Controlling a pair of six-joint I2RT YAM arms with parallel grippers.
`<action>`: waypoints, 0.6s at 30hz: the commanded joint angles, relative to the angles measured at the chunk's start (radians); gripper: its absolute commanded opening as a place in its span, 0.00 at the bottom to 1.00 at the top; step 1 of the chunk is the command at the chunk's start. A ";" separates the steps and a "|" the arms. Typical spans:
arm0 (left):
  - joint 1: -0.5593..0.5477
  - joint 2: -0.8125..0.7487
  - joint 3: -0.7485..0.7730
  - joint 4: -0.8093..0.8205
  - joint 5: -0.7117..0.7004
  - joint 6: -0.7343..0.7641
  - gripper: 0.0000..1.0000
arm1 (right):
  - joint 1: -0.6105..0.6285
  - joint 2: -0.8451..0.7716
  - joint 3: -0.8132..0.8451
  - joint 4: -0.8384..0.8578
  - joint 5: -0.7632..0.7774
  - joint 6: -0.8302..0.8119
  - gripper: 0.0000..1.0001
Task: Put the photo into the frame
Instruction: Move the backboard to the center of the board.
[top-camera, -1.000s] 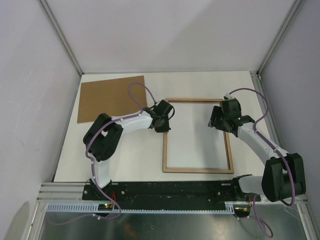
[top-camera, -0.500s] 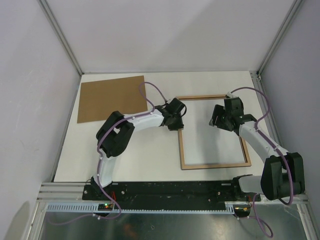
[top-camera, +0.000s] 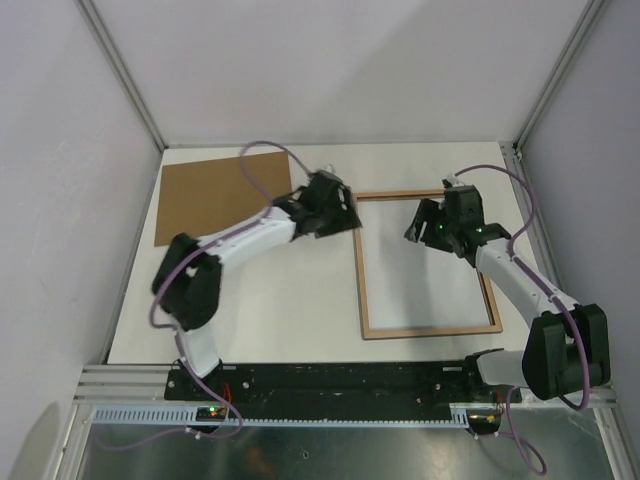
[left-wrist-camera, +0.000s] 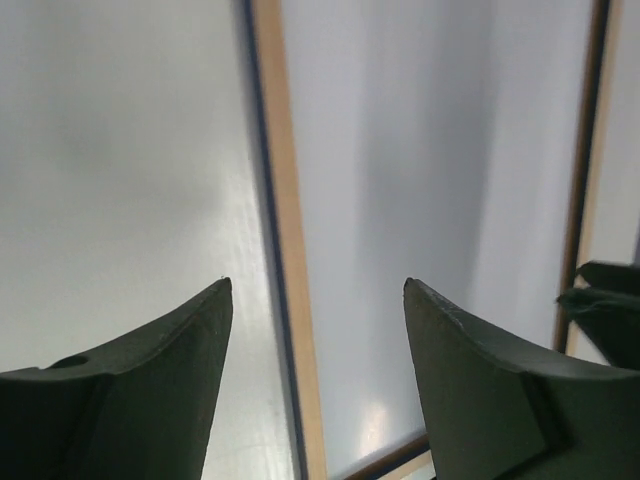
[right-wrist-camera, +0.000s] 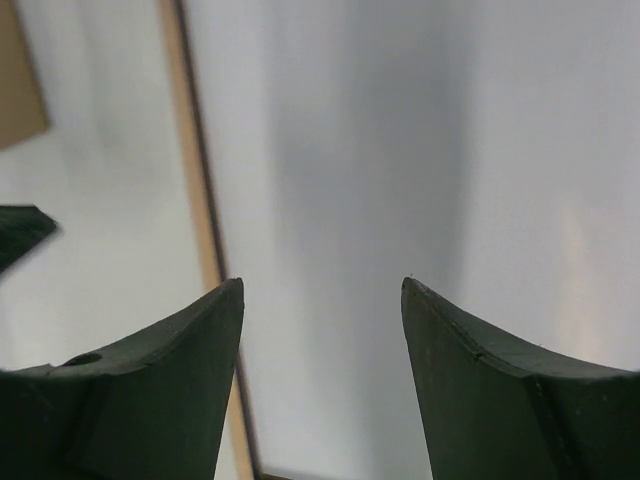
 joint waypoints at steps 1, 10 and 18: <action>0.195 -0.216 -0.082 0.013 -0.038 0.060 0.73 | 0.081 0.045 0.077 0.156 -0.092 0.059 0.69; 0.647 -0.328 -0.184 0.029 -0.145 0.212 0.74 | 0.270 0.358 0.265 0.453 -0.155 0.159 0.69; 0.877 -0.166 -0.125 0.091 -0.170 0.321 0.74 | 0.342 0.676 0.510 0.554 -0.196 0.221 0.70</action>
